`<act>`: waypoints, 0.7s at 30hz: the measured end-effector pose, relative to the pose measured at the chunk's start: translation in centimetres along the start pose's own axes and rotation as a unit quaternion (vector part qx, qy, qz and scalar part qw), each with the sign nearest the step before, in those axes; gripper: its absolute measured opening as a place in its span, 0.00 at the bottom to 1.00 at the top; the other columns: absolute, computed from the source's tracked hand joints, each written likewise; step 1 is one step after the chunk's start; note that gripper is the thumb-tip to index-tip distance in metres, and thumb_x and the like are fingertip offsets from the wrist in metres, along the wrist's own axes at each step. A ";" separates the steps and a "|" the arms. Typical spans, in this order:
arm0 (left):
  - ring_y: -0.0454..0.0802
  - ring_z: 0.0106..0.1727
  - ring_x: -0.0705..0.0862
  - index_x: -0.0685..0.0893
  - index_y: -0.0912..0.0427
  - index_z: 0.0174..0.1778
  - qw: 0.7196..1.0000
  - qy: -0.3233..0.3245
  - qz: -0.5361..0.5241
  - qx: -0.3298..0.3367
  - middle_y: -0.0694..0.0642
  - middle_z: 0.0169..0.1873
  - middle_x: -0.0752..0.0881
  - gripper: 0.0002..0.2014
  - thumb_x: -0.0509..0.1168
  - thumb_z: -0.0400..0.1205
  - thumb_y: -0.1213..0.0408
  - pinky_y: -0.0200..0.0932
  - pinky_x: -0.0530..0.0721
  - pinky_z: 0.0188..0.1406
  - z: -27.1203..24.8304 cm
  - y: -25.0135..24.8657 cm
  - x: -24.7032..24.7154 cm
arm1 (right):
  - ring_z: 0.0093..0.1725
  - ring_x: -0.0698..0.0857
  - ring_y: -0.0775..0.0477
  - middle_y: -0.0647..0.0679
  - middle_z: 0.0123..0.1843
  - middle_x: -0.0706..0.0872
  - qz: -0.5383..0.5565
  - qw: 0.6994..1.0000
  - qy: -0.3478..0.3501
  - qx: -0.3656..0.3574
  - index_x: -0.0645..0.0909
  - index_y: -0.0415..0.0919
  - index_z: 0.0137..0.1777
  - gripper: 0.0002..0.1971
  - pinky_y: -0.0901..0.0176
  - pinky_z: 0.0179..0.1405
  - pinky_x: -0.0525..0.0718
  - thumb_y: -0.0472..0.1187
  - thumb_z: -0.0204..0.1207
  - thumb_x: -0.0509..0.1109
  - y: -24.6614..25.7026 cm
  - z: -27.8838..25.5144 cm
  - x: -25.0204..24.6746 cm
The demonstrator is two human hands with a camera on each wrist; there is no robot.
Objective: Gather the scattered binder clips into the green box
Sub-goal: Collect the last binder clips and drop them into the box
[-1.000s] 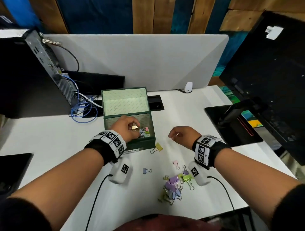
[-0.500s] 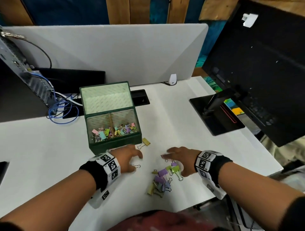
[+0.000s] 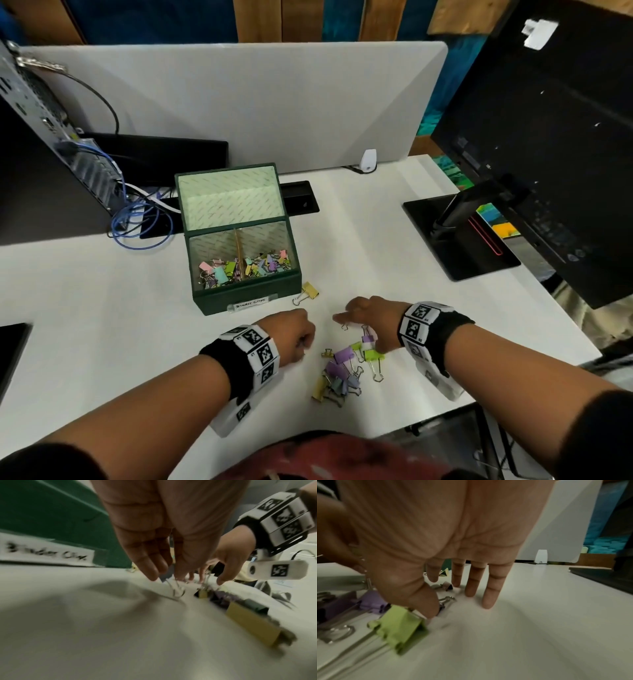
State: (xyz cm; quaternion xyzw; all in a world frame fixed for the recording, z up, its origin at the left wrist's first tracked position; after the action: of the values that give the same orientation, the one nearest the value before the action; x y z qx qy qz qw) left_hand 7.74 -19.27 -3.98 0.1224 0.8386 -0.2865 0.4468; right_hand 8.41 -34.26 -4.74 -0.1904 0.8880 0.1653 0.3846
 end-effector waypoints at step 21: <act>0.59 0.60 0.78 0.82 0.54 0.58 0.999 0.003 -0.026 -0.028 0.59 0.59 0.76 0.15 0.67 0.76 0.56 0.45 0.78 0.57 2.9 -2.8 1.6 | 0.64 0.78 0.39 0.43 0.69 0.74 0.081 0.992 -0.097 0.000 0.70 0.47 0.74 0.32 0.53 0.62 0.77 0.43 0.70 0.75 0.5 1.0 0.3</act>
State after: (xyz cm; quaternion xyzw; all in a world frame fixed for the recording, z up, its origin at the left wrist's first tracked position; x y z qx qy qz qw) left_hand 7.50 -23.33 -5.46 0.0885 0.8504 -0.2742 0.4402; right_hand 8.61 -33.46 -5.56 -0.1009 0.8588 0.2135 0.4546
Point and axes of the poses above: each hand's wrist, its own z-axis towards the middle knuckle, its own x-axis out of the palm, y = z × x, the point moved 7 cm from there along z, towards the middle knuckle
